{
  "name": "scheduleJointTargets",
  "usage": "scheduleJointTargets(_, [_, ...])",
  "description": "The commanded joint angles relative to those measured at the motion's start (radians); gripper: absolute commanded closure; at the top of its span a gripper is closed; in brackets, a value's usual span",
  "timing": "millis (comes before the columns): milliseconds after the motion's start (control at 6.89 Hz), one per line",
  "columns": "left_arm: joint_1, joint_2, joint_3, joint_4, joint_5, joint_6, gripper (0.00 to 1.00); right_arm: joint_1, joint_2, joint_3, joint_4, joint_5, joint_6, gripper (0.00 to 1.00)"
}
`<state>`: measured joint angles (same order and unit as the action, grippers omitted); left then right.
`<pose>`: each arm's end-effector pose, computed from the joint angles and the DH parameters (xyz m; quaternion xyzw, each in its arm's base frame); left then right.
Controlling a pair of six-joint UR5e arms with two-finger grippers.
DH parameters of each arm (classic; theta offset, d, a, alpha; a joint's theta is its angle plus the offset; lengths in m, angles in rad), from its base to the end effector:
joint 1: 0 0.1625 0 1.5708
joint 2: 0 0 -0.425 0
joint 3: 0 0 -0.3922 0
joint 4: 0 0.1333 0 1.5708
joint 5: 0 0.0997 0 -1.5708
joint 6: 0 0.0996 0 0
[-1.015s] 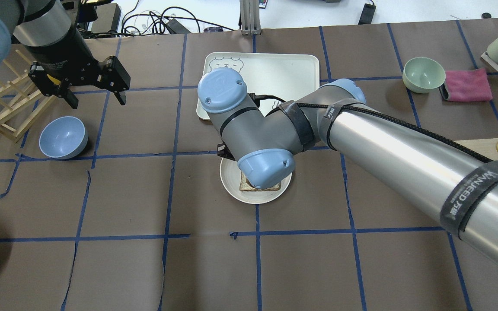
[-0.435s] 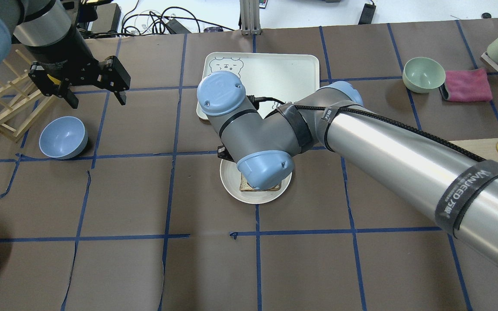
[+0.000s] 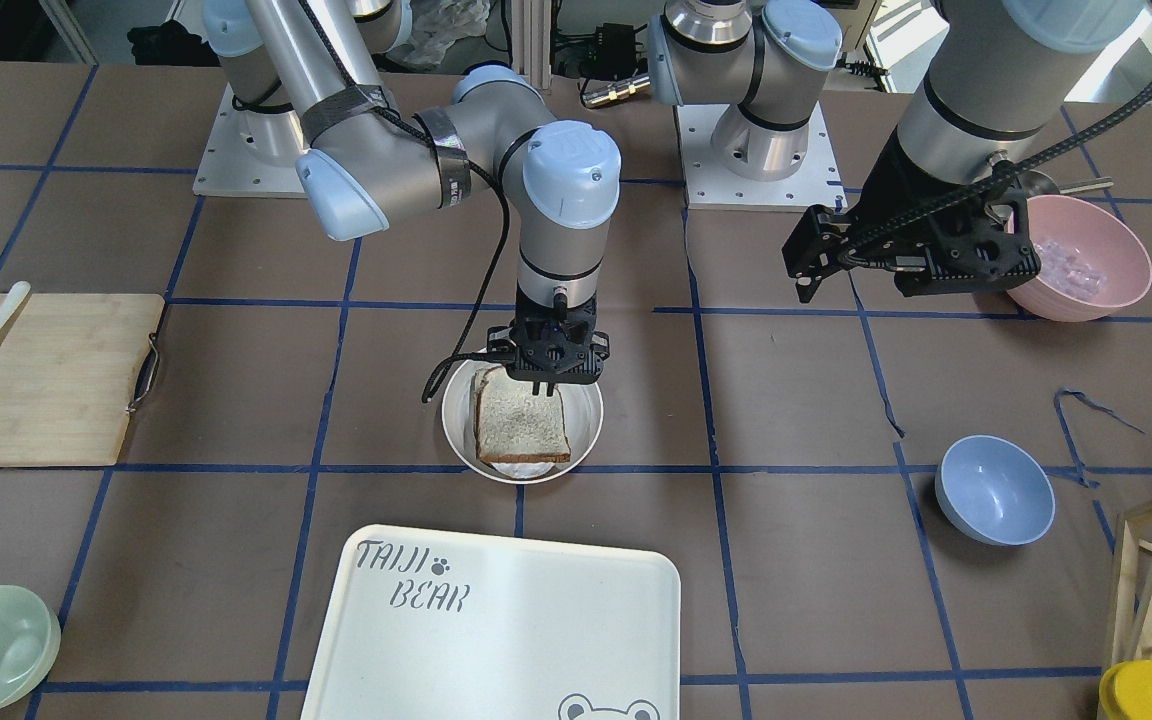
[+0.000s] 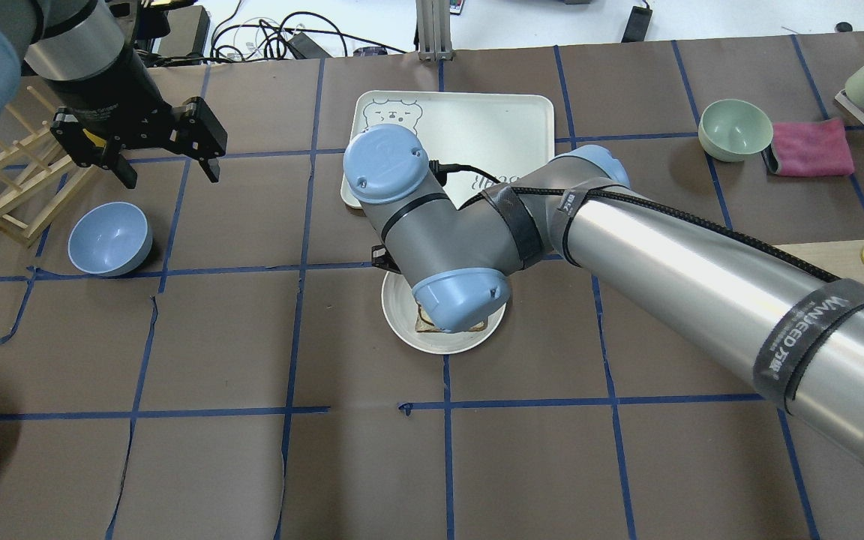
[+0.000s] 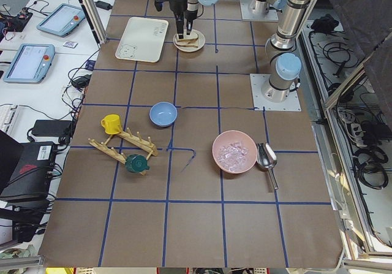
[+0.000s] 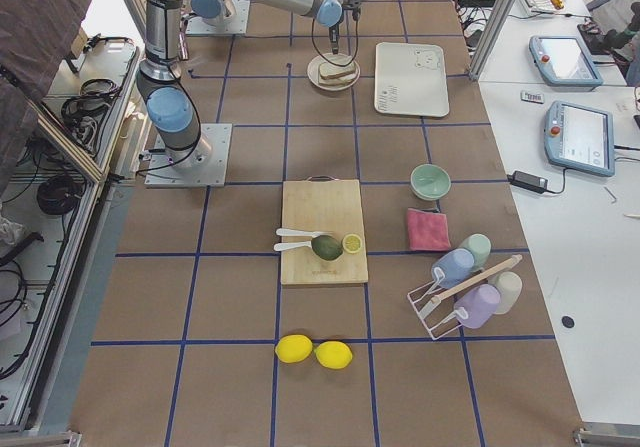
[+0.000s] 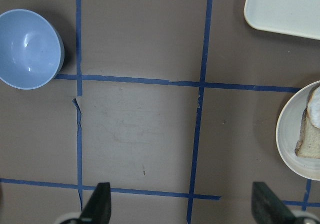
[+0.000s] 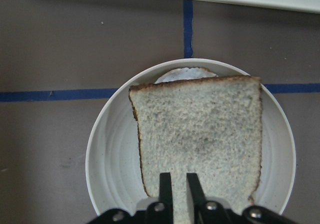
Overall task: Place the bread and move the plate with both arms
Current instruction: 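Lower the bread onto the egg and open the right gripper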
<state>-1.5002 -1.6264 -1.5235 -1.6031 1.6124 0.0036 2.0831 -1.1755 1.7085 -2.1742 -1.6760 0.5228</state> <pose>-0.0928 -0.5192 0.4801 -0.0331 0.9990 0.0211 0.0200 0.4050 -0.4696 0.2636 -0.0071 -0.9980 0.0565 0.0283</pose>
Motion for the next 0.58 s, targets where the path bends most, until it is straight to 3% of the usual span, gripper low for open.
scheduleJointTargets(0, [0.0, -0.001, -0.001, 0.0, -0.002, -0.001, 0.0, -0.006, -0.016, -0.013, -0.022, -0.002, -0.029, 0.19])
scheduleJointTargets(290, [0.0, -0.013, 0.0, 0.0, -0.015, -0.002, 0.0, -0.117, -0.088, -0.033, 0.032, 0.004, -0.238, 0.0])
scheduleJointTargets(435, [-0.003, -0.022, 0.002, 0.0, -0.017, -0.005, 0.0, -0.211, -0.143, -0.065, 0.147, 0.109, -0.364, 0.0])
